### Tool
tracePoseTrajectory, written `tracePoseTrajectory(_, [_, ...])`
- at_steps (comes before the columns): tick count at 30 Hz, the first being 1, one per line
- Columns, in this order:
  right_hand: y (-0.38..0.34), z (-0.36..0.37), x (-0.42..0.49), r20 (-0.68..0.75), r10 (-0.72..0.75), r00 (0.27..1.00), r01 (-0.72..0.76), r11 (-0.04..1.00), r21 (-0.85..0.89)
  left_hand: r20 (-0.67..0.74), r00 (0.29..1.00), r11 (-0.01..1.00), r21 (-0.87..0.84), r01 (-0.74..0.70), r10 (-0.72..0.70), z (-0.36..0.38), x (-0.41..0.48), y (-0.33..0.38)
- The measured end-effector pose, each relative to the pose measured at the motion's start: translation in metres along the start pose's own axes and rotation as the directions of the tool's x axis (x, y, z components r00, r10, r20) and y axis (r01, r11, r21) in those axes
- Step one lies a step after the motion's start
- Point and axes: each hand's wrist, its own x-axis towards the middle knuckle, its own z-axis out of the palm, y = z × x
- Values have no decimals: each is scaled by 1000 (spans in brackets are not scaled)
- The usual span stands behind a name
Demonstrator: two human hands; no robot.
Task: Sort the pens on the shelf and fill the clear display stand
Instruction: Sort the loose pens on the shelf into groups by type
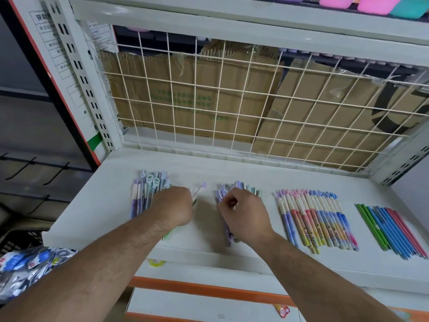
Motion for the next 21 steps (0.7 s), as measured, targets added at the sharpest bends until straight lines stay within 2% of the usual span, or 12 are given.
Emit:
tracePoseTrajectory(6, [3,-6,-4,5,-1,1000,1,999,44,88,996,999,38,2,-6,0,6,9])
tracePoseTrajectory(11, [6,-13,-9,24,4,1000,-5,999,48,59,998,999,-22,31,-30,6,1,15])
tracePoseTrajectory(13, [9,-16,-12,37,5,999,-8,998,62,67,996,992,-112,61,-54,1,0,16])
tracePoseTrajectory(15, [10,-20,-14,50,7,999,-13,993,119,106,992,937,-337,95,-63,-6,1,17])
tracePoseTrajectory(16, [10,-23,-15,62,8,998,-19,986,168,147,988,843,-523,123,-52,-8,2,20])
tracePoseTrajectory(18, [9,-29,-17,110,21,994,-51,961,272,260,965,488,-840,238,-22,-15,0,30])
tracePoseTrajectory(19, [8,-32,-17,137,28,990,-70,947,312,286,958,327,-906,271,-2,-18,-2,36])
tracePoseTrajectory(21, [9,-37,-18,194,59,979,-132,912,388,295,954,142,-947,287,44,-21,-7,49])
